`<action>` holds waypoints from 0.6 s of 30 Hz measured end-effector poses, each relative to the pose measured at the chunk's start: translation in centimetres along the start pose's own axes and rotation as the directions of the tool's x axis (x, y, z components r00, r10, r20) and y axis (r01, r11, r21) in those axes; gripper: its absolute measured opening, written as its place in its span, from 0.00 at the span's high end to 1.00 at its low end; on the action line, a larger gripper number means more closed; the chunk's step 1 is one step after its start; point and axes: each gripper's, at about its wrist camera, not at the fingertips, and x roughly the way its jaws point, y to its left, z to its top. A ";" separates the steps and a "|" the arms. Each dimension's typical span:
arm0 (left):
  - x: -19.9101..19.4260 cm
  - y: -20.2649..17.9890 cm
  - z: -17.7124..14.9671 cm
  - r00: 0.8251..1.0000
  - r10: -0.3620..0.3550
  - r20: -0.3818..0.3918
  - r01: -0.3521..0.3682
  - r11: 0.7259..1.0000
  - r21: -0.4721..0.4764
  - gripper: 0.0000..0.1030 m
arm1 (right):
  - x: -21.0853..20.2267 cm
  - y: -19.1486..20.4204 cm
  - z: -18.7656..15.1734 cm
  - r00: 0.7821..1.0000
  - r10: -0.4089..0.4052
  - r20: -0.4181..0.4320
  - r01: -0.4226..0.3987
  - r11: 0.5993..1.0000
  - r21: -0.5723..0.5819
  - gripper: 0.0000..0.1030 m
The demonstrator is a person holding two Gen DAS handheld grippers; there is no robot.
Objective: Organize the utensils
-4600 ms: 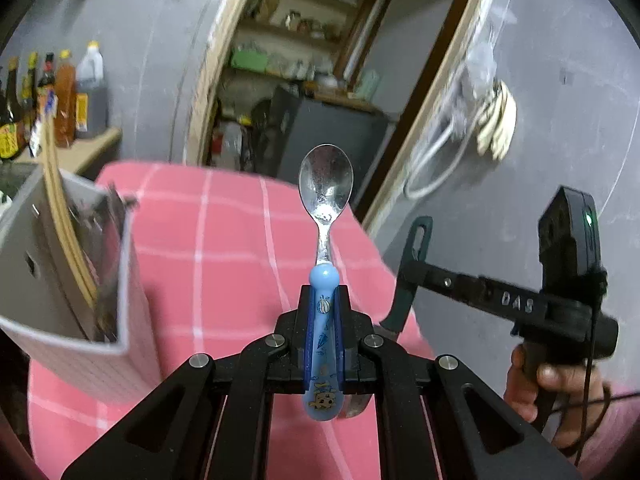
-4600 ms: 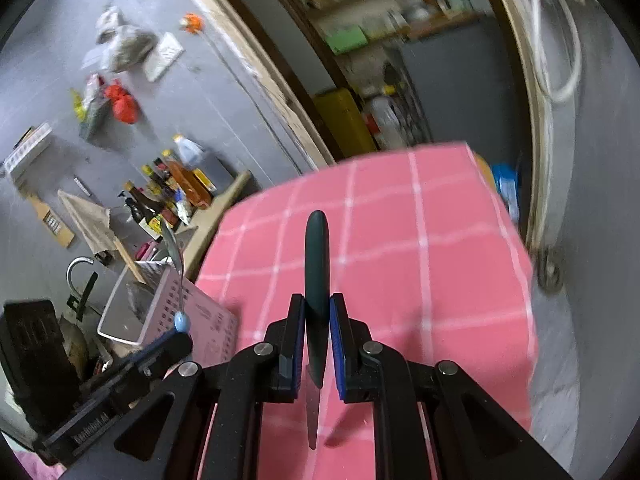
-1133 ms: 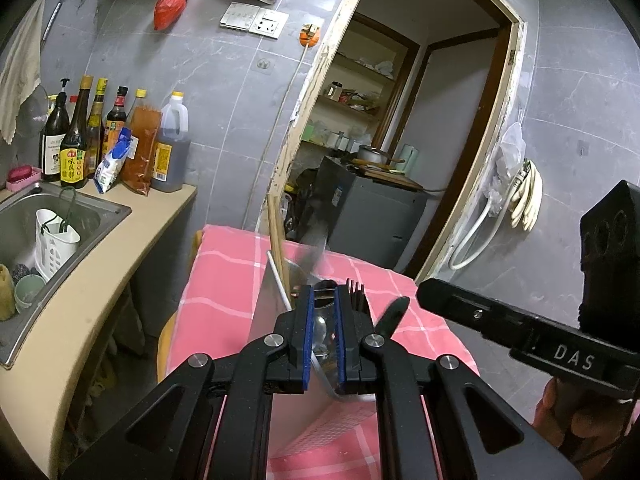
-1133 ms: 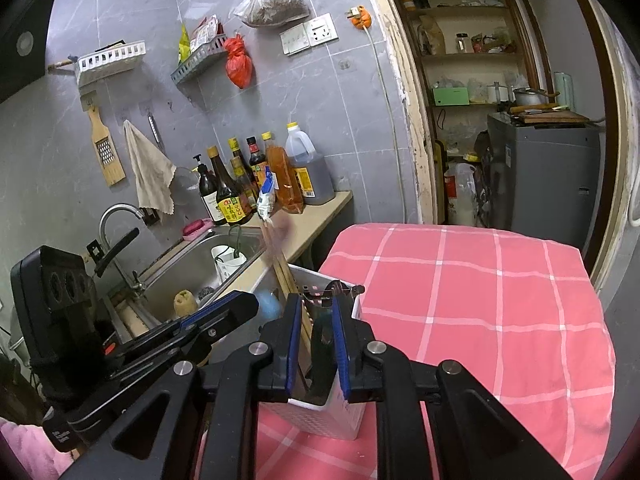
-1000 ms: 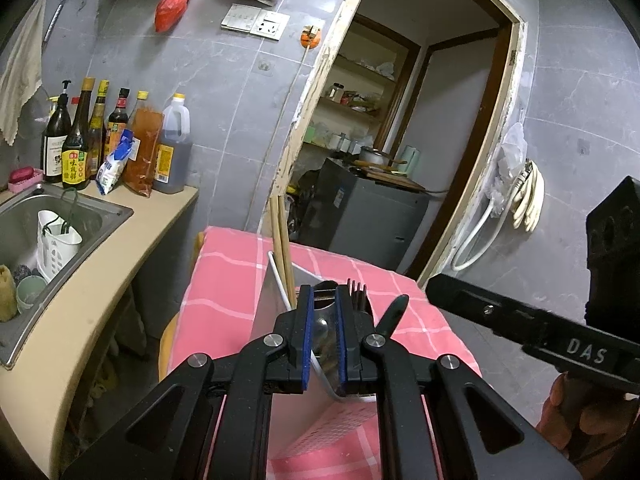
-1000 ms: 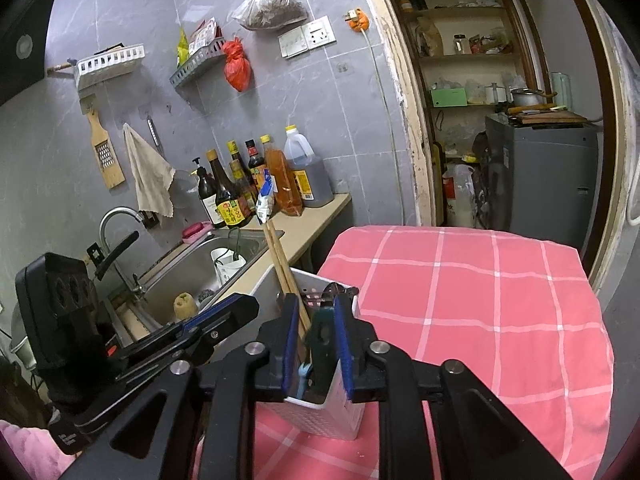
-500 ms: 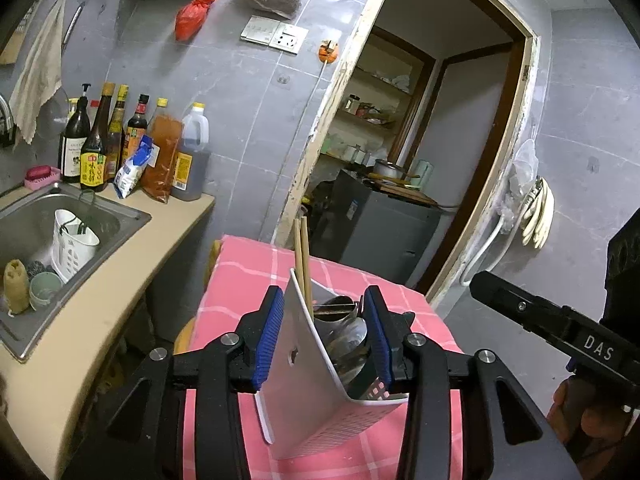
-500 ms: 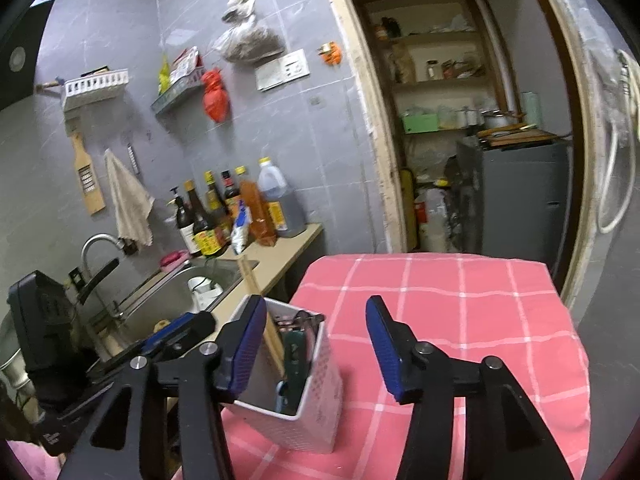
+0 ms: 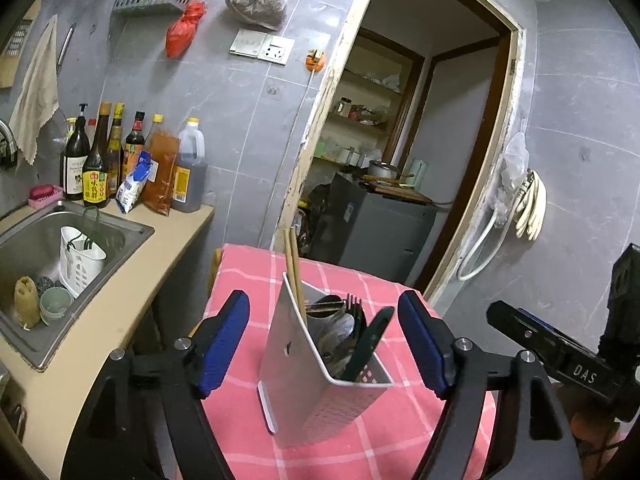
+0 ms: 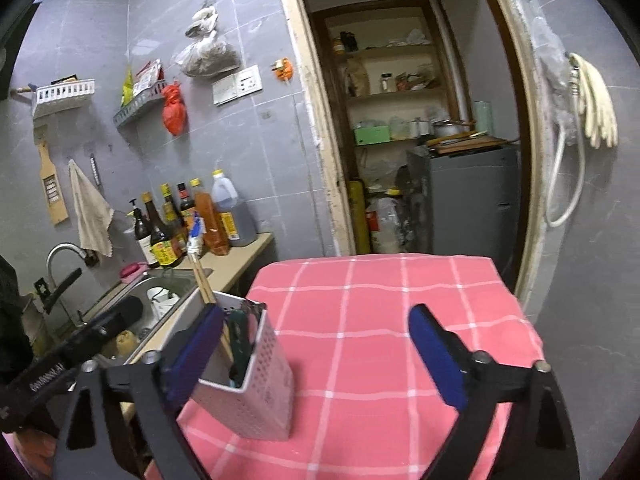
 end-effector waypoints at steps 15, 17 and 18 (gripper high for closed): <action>-6.1 -5.3 -4.0 0.999 0.033 -0.013 -0.033 0.999 0.040 0.29 | -8.1 -2.3 -3.1 0.997 -0.075 0.016 0.076 0.996 -0.040 0.00; -7.4 -6.2 -4.8 0.999 0.043 -0.015 -0.042 0.999 0.034 0.29 | -9.6 -2.6 -3.8 0.997 -0.079 0.012 0.079 0.996 -0.040 0.00; -7.9 -6.5 -5.2 0.999 0.047 -0.018 -0.046 0.998 0.032 0.29 | -10.6 -2.7 -4.2 0.997 -0.080 0.010 0.080 0.996 -0.041 0.00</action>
